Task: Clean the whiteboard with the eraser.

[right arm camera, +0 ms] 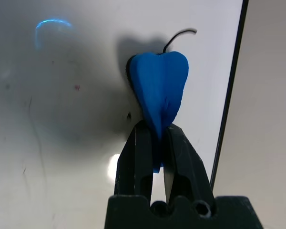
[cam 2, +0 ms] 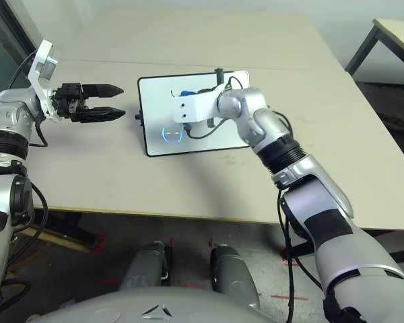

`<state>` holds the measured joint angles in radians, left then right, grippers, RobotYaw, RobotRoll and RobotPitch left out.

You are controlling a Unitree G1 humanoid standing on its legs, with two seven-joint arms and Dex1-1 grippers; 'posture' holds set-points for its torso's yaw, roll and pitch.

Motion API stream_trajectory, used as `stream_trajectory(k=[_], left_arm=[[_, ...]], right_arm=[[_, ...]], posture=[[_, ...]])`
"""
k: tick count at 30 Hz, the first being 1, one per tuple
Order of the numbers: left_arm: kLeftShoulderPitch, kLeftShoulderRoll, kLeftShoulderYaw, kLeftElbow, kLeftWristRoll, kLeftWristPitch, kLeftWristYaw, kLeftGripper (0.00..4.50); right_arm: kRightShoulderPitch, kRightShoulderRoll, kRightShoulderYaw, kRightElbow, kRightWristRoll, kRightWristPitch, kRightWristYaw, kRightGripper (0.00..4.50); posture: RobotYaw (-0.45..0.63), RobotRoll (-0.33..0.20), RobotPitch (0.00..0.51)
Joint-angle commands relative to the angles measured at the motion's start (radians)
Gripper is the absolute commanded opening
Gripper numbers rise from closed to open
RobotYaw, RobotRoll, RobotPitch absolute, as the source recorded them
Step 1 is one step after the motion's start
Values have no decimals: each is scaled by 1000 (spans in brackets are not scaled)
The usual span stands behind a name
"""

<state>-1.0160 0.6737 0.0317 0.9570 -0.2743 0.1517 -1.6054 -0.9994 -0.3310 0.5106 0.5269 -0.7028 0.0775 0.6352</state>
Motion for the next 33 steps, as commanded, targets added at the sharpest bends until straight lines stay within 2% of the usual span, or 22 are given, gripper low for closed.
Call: stream_trajectory(k=[1,19,33], left_arm=[[-4,9,10,-13,4,6,-3,4500],[-8,5,16,-10,5,2,3,4500],[-12,5,15,-6,6,1,3,4500]], right_arm=[[-31,21,22,53,-16,-14,-28,107],[-74,72,51,79,-53,-26,-71,107],[-111,18,70,152,-106,-34,-130,107]], posture=[[147,0,52],[143,0,46],[139,0,44]])
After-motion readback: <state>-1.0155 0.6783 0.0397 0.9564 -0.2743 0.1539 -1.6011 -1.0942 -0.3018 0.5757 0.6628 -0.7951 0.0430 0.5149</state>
